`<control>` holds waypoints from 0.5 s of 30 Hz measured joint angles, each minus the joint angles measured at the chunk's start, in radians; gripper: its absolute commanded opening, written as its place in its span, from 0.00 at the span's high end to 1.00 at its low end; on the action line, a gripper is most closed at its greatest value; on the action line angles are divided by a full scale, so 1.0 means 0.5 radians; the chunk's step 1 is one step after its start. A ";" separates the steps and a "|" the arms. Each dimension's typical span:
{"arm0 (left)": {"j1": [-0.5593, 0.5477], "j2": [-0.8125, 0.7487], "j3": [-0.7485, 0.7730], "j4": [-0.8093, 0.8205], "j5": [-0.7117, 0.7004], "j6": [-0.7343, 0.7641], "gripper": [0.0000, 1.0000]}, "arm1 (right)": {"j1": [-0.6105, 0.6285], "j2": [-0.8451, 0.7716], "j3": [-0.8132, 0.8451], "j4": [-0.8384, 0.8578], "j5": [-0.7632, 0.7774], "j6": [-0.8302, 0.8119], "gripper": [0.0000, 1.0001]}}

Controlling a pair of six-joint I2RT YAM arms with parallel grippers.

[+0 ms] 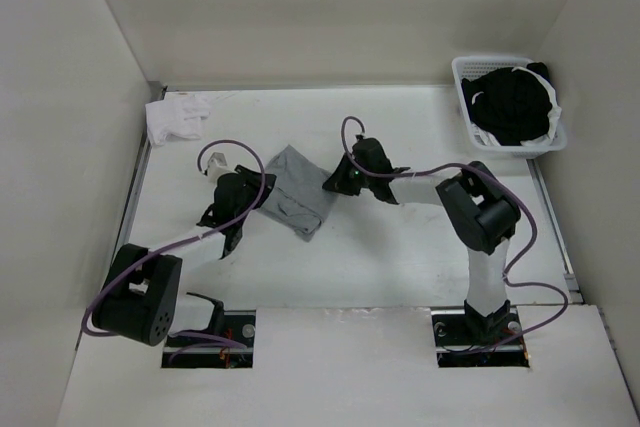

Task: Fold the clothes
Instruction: Fold the tank top

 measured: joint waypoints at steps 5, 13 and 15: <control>-0.010 -0.057 -0.081 -0.009 -0.003 0.015 0.74 | -0.033 0.063 -0.056 0.037 0.038 0.074 0.81; -0.011 -0.555 -0.192 -0.288 -0.009 0.127 0.58 | -0.075 -0.214 -0.300 0.031 0.234 0.040 0.57; -0.019 -0.713 -0.193 -0.386 -0.012 0.166 0.54 | -0.092 -0.340 -0.346 0.004 0.256 -0.008 0.48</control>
